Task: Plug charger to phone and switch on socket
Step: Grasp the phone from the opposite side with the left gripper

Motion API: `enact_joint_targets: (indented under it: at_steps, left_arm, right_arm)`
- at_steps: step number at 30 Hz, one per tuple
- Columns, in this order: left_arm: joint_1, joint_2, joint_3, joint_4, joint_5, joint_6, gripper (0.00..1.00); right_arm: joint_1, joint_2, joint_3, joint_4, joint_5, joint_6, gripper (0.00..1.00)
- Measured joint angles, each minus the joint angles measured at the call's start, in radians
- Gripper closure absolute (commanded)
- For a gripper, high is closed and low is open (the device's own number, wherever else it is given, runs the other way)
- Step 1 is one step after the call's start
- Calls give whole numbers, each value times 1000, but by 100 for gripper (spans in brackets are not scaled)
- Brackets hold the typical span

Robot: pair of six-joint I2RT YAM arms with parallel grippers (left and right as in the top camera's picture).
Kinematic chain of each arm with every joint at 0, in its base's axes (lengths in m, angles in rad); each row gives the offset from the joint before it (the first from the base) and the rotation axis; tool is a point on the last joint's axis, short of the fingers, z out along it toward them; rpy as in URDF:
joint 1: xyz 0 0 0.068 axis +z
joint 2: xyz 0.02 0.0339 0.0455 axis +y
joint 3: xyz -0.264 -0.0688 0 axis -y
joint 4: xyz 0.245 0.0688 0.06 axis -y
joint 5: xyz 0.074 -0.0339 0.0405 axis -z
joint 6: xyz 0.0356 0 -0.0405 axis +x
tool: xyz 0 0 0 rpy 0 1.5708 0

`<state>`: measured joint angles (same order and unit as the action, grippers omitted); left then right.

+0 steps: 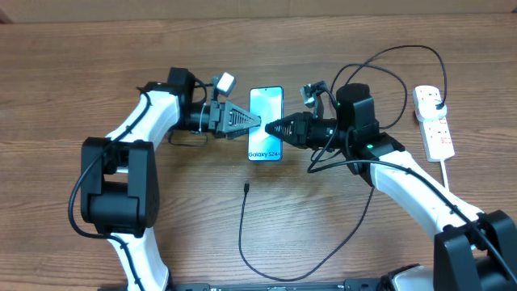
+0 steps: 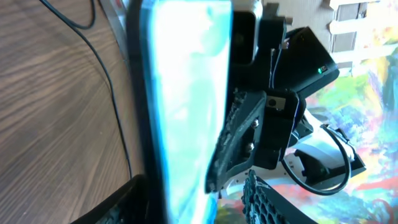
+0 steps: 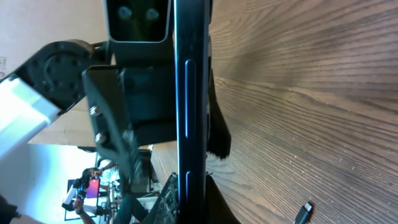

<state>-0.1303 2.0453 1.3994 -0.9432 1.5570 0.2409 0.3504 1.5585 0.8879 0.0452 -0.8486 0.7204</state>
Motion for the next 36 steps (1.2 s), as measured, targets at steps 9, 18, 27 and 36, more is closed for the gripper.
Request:
enact_joint_targets:
  at_steps: [9, 18, 27, 36]
  left_arm:
    - [-13, 1, 0, 0, -16, 0, 56]
    - [-13, 3, 0, 13, -39, 3, 72]
    - [-12, 3, 0, 21, -39, 14, 92]
    - [-12, 3, 0, 20, -35, 14, 96]
  right_arm:
    - [36, 16, 0, -14, 22, -5, 92]
    - [46, 16, 5, -127, 25, -93, 81]
    - [48, 16, 5, -108, 24, -163, 73]
    - [50, 17, 5, -64, 39, -182, 39]
